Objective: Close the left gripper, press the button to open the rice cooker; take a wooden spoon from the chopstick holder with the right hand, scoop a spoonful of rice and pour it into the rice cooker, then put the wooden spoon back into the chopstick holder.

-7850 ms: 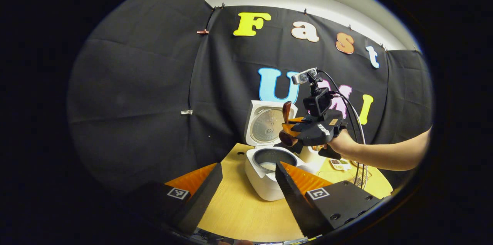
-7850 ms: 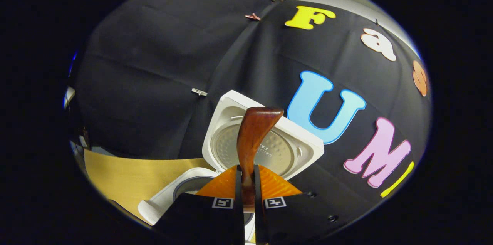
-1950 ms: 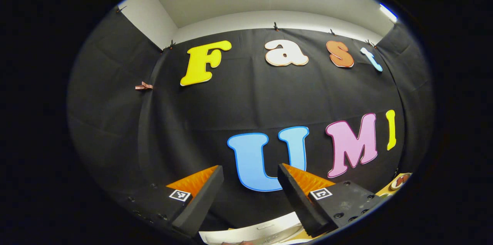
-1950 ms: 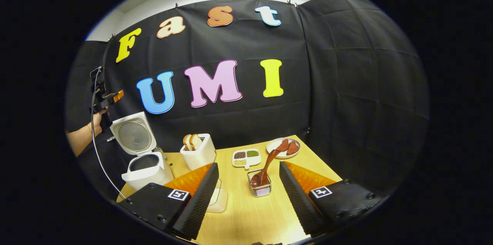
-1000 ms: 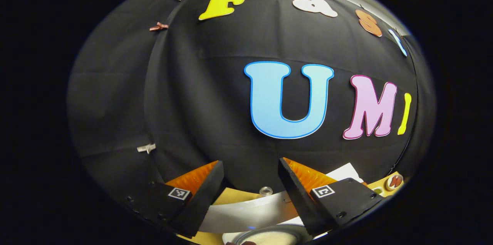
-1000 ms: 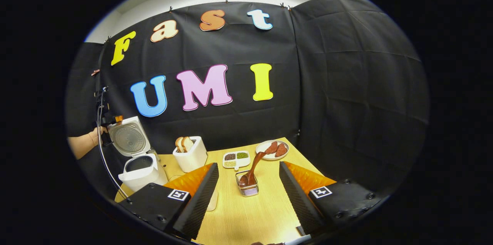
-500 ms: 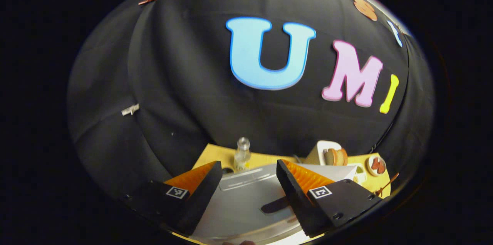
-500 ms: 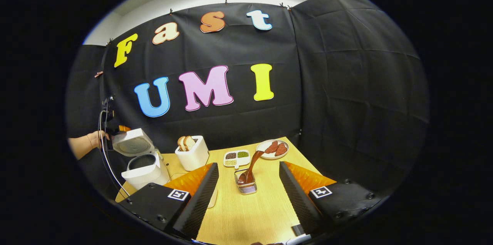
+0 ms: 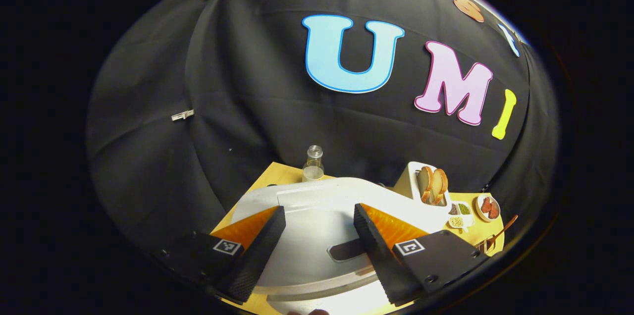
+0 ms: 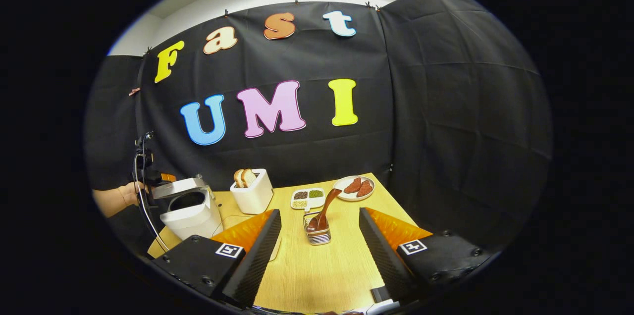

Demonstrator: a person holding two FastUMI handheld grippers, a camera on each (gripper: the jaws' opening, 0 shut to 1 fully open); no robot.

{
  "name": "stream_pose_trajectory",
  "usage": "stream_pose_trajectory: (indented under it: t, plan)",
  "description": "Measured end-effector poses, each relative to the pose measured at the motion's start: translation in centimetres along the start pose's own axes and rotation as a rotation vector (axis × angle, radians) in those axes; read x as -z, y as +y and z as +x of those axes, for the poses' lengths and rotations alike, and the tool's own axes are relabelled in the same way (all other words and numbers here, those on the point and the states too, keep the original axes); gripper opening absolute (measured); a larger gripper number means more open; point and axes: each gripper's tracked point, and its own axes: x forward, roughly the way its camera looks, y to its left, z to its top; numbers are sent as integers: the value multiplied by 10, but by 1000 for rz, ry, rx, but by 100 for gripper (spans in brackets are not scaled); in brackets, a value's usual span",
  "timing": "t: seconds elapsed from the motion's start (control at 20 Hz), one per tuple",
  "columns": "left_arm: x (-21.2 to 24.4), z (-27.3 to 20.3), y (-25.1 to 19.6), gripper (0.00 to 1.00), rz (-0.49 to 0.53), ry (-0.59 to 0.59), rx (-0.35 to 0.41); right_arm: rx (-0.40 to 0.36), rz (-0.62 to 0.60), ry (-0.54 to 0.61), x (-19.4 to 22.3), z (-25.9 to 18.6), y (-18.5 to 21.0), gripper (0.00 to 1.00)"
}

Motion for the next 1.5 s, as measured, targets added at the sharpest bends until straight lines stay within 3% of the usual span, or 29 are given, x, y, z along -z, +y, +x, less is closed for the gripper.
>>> stream_pose_trajectory:
  t: [0.45,1.15,1.5]
  plan:
    - [42,-15,-9,98,38,42,-7,-19,17,30,11,2,-6,98]
    - [94,-12,-5,99,111,104,-46,-66,-41,41,14,16,15,98]
    - [101,-16,-1,100,139,42,-79,-61,-31,51,17,19,13,98]
